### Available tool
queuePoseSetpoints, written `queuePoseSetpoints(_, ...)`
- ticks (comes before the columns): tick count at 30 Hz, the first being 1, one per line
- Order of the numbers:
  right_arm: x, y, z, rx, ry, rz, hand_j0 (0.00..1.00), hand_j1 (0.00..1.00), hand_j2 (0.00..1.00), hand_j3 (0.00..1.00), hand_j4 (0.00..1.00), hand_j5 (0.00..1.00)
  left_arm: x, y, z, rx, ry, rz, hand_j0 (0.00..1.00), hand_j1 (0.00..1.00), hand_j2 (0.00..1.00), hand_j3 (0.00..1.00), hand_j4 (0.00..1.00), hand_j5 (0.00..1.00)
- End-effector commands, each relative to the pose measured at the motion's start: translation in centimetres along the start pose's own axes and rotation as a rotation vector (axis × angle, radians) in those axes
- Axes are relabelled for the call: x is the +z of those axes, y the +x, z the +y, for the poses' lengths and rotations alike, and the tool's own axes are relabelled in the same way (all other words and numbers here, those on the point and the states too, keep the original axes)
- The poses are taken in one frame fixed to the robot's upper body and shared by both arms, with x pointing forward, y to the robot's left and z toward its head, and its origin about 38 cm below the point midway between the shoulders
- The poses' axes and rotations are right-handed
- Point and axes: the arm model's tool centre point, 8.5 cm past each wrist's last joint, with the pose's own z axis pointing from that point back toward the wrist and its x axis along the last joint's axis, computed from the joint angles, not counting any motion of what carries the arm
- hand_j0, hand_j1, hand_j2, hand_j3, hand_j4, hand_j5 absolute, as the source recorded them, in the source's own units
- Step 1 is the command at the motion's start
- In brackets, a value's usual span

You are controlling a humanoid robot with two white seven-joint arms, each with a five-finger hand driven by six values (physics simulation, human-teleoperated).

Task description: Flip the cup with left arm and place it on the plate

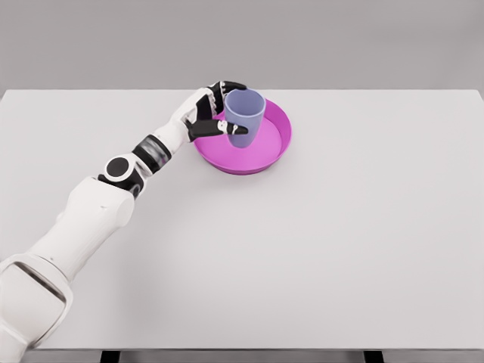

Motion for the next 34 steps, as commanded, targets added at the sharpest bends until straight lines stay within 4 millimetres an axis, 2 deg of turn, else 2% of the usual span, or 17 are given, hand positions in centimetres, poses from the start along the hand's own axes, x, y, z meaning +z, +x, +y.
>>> queuePoseSetpoints(1,0.0,0.1,0.0,0.0,0.0,-0.001,1.0,1.0,1.0,1.0,1.0,1.0,-0.1,0.0,-0.1,0.001,0.0,-0.003,0.82,0.82,0.82,0.82,0.82,0.82)
queuePoseSetpoints(4,0.0,0.0,0.0,0.0,0.0,0.0,1.0,1.0,1.0,1.0,1.0,1.0,-0.1,0.1,-0.1,0.001,-0.001,-0.004,0.9,0.9,0.9,0.9,0.9,0.9)
queuePoseSetpoints(9,0.0,0.0,0.0,0.0,0.0,0.0,1.0,1.0,1.0,1.0,1.0,1.0,-0.1,0.1,-0.1,-0.002,-0.001,-0.006,0.94,0.94,0.94,0.94,0.94,0.94)
queuePoseSetpoints(11,0.0,0.1,0.0,0.0,0.0,-0.001,1.0,1.0,1.0,1.0,1.0,1.0,-0.1,0.1,0.0,-0.005,0.001,-0.005,1.0,1.0,1.0,1.0,1.0,1.0)
queuePoseSetpoints(16,0.0,0.1,0.0,0.0,0.0,-0.001,1.0,1.0,1.0,1.0,1.0,1.0,-0.1,0.3,0.1,-0.035,-0.003,-0.007,1.0,1.0,1.0,1.0,1.0,1.0)
queuePoseSetpoints(19,0.0,0.1,0.0,0.0,0.0,-0.001,1.0,1.0,1.0,1.0,1.0,1.0,0.6,1.0,1.1,-0.062,-0.001,-0.03,1.0,1.0,1.0,1.0,1.0,1.0)
queuePoseSetpoints(21,0.0,0.0,0.0,0.0,0.0,0.0,1.0,1.0,1.0,1.0,1.0,1.0,1.7,2.6,2.8,-0.096,-0.003,-0.055,1.0,1.0,1.0,1.0,1.0,1.0)
queuePoseSetpoints(23,0.0,0.1,0.0,0.0,0.0,-0.001,1.0,1.0,1.0,1.0,1.0,1.0,3.3,5.1,4.6,-0.132,-0.025,-0.106,1.0,1.0,1.0,1.0,1.0,1.0)
queuePoseSetpoints(24,0.0,0.0,0.0,0.0,0.0,0.0,1.0,1.0,1.0,1.0,1.0,1.0,4.9,7.0,5.5,-0.172,-0.073,-0.125,1.0,1.0,1.0,1.0,1.0,1.0)
queuePoseSetpoints(25,0.0,0.0,0.0,0.0,0.0,0.0,1.0,1.0,1.0,1.0,1.0,1.0,8.4,8.0,7.5,-0.214,-0.088,-0.099,1.0,1.0,1.0,1.0,1.0,1.0)
queuePoseSetpoints(27,0.0,0.0,0.0,0.0,0.0,0.0,1.0,1.0,1.0,1.0,1.0,1.0,13.2,9.1,8.3,-0.301,-0.168,-0.023,1.0,1.0,1.0,1.0,1.0,1.0)
queuePoseSetpoints(28,0.0,0.0,0.0,0.0,0.0,0.0,1.0,1.0,1.0,1.0,1.0,1.0,16.4,10.2,9.1,-0.363,-0.195,0.039,1.0,1.0,1.0,1.0,1.0,1.0)
queuePoseSetpoints(30,0.0,0.1,0.0,0.0,0.0,-0.001,1.0,1.0,1.0,1.0,1.0,1.0,20.4,12.1,9.2,-0.427,-0.236,0.102,1.0,1.0,1.0,1.0,1.0,1.0)
queuePoseSetpoints(32,0.0,0.1,0.0,-0.001,0.0,-0.001,1.0,1.0,1.0,1.0,1.0,1.0,22.9,13.2,9.5,-0.467,-0.245,0.122,1.0,1.0,1.0,1.0,1.0,1.0)
queuePoseSetpoints(34,0.0,0.1,0.0,0.0,0.0,-0.001,1.0,1.0,1.0,1.0,1.0,1.0,23.1,13.6,9.5,-0.484,-0.249,0.092,1.0,1.0,1.0,1.0,1.0,1.0)
